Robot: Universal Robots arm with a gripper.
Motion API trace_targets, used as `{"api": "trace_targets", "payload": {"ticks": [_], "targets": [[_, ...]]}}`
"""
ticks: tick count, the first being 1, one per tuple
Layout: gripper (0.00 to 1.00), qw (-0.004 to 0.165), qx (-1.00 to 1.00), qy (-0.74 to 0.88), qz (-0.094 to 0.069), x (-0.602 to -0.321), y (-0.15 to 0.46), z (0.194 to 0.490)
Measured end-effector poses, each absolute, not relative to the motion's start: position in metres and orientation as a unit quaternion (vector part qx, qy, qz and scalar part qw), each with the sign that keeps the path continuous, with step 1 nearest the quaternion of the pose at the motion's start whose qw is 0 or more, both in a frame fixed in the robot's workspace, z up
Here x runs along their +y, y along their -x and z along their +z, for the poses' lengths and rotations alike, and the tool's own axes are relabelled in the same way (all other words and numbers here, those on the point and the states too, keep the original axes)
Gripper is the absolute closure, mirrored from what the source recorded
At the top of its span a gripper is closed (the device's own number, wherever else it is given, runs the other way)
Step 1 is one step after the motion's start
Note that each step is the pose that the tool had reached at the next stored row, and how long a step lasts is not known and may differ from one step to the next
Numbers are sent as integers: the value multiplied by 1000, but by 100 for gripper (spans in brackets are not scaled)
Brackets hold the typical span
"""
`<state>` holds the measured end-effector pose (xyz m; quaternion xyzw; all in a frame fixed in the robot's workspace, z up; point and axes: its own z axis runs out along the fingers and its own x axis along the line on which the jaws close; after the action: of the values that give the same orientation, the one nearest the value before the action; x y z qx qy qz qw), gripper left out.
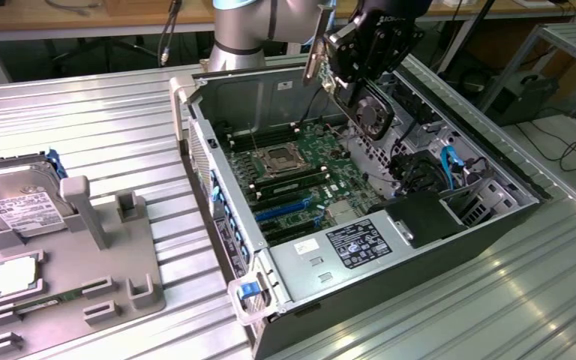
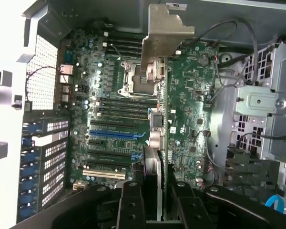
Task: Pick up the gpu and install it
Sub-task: 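Insert the gpu into the slot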
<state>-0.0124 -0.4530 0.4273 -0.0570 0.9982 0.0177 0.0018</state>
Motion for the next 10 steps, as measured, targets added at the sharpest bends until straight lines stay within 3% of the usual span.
{"api": "trace_targets", "payload": {"ticks": [10], "targets": [[73, 1, 993, 119, 18, -453, 13, 427]]}}
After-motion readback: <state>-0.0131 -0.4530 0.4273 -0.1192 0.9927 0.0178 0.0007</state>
